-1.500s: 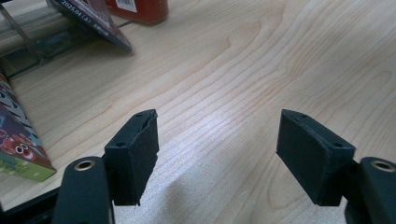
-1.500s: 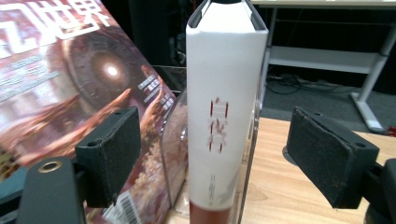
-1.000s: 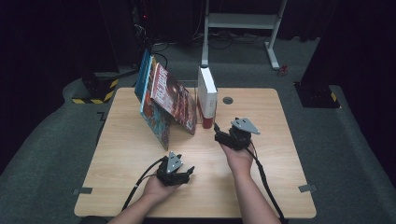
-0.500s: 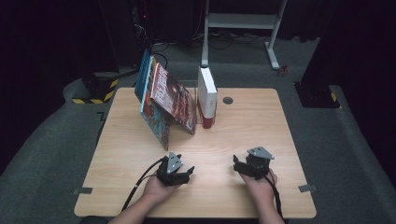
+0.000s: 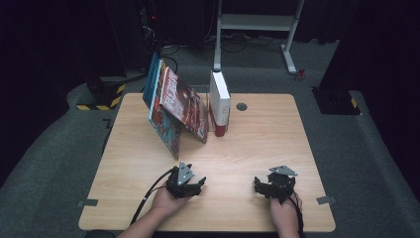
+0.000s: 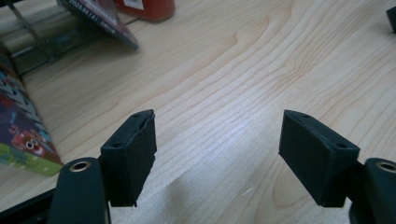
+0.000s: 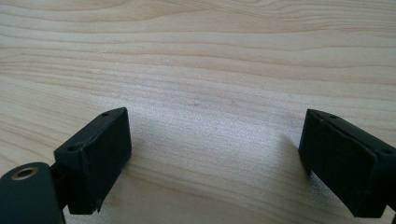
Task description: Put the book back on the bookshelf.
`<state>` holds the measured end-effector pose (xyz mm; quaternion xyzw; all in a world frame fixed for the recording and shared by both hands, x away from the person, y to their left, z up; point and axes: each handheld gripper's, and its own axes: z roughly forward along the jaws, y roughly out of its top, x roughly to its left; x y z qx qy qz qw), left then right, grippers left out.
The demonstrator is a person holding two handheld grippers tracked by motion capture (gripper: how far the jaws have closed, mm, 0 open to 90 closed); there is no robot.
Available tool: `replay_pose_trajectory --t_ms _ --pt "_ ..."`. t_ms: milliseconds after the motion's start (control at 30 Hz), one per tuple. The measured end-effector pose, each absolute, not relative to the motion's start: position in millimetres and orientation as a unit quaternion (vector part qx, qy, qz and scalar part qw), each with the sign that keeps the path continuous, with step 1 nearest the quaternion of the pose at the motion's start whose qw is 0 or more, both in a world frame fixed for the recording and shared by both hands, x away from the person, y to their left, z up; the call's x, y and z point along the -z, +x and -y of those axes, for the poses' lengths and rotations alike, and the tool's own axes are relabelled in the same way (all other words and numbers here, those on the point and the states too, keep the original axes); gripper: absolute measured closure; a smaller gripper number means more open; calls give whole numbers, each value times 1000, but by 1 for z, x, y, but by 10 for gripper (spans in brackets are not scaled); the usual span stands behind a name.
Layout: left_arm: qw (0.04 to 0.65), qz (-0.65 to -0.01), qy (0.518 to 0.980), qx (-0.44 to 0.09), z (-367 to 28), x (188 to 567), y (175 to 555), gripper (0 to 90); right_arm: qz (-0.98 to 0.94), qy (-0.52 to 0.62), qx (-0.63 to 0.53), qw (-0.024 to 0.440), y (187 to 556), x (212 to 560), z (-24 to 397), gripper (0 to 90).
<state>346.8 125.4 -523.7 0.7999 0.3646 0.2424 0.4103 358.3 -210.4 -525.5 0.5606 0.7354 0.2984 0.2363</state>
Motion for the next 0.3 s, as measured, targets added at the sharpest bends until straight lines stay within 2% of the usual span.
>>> replay_pose_trajectory --t_ms 167,300 --pt "394 -378 809 -218 -130 523 350 267 -721 578 -293 243 361 525 214 91" --pt "355 -392 827 -193 -136 523 350 221 -729 567 -296 243 362 525 217 115"
